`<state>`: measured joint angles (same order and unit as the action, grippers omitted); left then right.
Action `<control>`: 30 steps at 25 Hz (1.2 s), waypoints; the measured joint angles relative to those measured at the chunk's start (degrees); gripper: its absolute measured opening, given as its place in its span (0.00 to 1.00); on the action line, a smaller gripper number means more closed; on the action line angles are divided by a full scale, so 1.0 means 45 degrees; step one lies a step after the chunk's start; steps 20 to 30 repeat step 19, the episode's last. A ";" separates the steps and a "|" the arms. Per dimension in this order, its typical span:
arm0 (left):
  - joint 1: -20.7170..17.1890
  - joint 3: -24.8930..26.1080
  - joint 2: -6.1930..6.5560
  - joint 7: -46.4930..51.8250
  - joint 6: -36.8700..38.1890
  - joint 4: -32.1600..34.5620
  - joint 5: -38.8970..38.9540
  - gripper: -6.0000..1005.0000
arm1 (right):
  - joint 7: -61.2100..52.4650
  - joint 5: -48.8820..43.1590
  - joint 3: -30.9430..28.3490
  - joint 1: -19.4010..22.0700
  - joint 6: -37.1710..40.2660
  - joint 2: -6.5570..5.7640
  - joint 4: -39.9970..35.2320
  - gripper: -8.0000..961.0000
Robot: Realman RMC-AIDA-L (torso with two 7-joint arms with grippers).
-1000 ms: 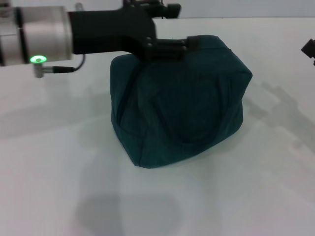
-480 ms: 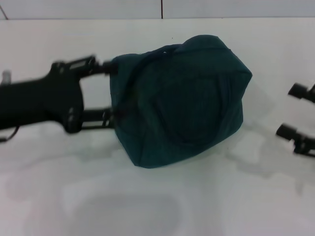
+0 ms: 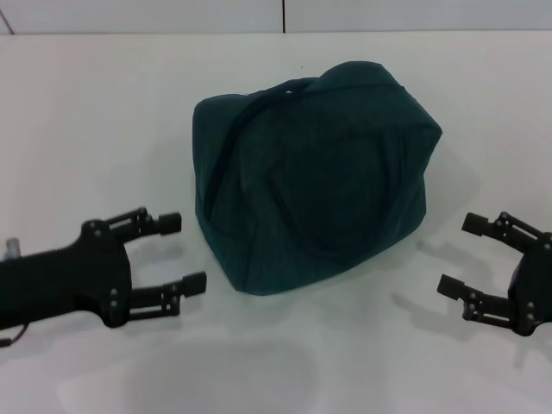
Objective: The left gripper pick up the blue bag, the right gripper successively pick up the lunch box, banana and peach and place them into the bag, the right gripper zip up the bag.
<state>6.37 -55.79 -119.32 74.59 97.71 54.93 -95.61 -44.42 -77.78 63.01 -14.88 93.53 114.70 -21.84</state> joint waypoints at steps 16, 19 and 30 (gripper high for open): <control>0.0683 0.1667 -0.0035 -0.1780 -0.0079 -0.2346 -0.1259 0.85 | 0.0674 -0.0164 0.0061 -0.0022 -0.1137 0.0078 0.0734 0.91; 0.0724 0.1672 -0.0032 -0.1788 -0.0053 -0.2351 -0.1182 0.85 | 0.0716 -0.0170 0.0061 -0.0018 -0.1137 0.0078 0.0751 0.91; 0.0724 0.1672 -0.0032 -0.1788 -0.0053 -0.2351 -0.1182 0.85 | 0.0716 -0.0170 0.0061 -0.0018 -0.1137 0.0078 0.0751 0.91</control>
